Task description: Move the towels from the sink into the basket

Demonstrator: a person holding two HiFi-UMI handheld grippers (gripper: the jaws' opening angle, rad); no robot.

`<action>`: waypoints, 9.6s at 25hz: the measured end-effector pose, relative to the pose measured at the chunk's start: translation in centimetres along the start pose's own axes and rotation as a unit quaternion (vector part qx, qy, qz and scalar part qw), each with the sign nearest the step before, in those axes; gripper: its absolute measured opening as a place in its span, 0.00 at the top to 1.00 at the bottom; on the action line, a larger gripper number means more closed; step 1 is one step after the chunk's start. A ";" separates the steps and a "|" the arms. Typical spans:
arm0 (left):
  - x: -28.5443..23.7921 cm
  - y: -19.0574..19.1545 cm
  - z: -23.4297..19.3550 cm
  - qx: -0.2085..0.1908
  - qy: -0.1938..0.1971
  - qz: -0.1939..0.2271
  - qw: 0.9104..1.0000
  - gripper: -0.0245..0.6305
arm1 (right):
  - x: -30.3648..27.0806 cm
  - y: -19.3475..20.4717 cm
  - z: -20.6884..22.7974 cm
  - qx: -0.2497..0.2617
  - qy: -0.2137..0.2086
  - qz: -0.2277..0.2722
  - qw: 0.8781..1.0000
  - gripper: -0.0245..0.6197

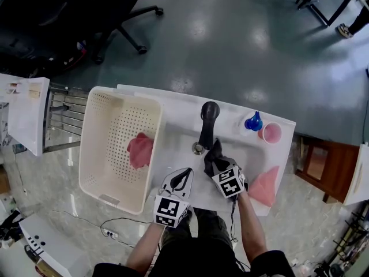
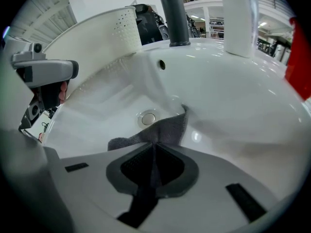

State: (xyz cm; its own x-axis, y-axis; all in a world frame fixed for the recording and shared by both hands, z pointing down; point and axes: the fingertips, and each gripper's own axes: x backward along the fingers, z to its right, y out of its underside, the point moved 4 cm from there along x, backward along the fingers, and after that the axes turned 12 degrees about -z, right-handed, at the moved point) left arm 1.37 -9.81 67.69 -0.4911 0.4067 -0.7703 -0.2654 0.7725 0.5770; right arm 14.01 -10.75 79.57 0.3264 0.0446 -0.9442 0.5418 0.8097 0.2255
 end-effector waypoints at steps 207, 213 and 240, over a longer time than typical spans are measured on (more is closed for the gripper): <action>14.4 -5.6 18.1 -0.247 0.177 0.123 0.945 0.95 | 32.9 17.6 -9.0 -0.277 0.299 0.391 0.825 0.90; 11.5 -4.9 19.6 -0.243 0.170 0.104 0.949 0.95 | 30.5 19.4 -6.4 -0.285 0.274 0.371 0.840 0.90; 1.2 0.4 19.3 -0.199 0.142 0.002 0.970 0.95 | 20.8 23.5 0.7 -0.309 0.213 0.330 0.866 0.81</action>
State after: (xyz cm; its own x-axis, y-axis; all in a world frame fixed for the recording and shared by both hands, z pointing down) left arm 16.67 0.38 61.80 -0.6860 0.2156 -0.6949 -0.5348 0.4981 0.6825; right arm 34.09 8.80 65.39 0.0200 0.7225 -0.6911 -0.2152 0.6781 0.7027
